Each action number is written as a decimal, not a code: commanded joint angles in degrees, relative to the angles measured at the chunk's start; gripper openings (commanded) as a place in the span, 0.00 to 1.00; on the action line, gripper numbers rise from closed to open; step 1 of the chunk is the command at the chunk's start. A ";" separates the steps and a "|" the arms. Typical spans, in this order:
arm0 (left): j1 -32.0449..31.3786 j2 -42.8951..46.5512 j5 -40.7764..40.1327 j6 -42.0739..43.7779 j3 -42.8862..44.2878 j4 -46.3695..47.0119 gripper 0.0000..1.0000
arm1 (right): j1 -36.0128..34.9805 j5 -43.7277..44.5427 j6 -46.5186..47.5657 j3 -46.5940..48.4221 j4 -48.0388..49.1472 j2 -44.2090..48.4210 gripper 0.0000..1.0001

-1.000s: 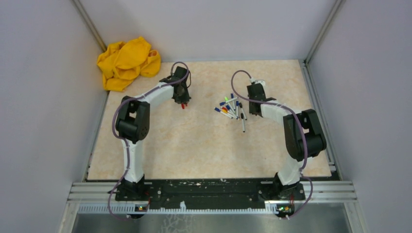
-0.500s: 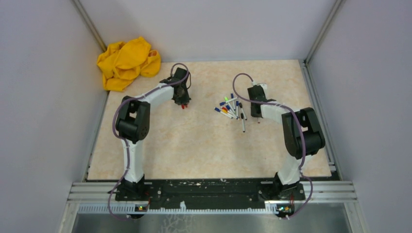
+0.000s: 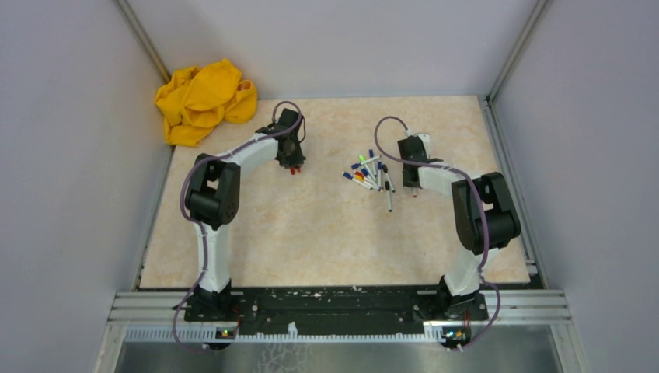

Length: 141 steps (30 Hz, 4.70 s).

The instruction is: Open the pen caps

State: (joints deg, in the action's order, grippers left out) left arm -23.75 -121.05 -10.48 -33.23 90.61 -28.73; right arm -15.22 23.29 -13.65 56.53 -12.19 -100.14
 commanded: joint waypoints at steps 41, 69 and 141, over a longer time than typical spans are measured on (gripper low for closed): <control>0.23 3.55 4.07 0.19 3.86 2.18 0.65 | -5.84 -11.01 6.53 11.46 -0.67 -2.49 0.45; 0.81 5.92 10.19 -0.86 1.63 7.13 0.68 | -5.26 -11.59 5.57 9.47 1.31 -4.58 0.03; -5.76 -1.43 43.26 -20.12 2.67 29.23 0.00 | -15.10 -23.11 3.19 11.84 9.04 3.73 0.23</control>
State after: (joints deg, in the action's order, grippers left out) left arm -29.17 -122.91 30.79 -53.06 91.88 -0.82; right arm -29.52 0.89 -10.59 69.23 -6.85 -99.02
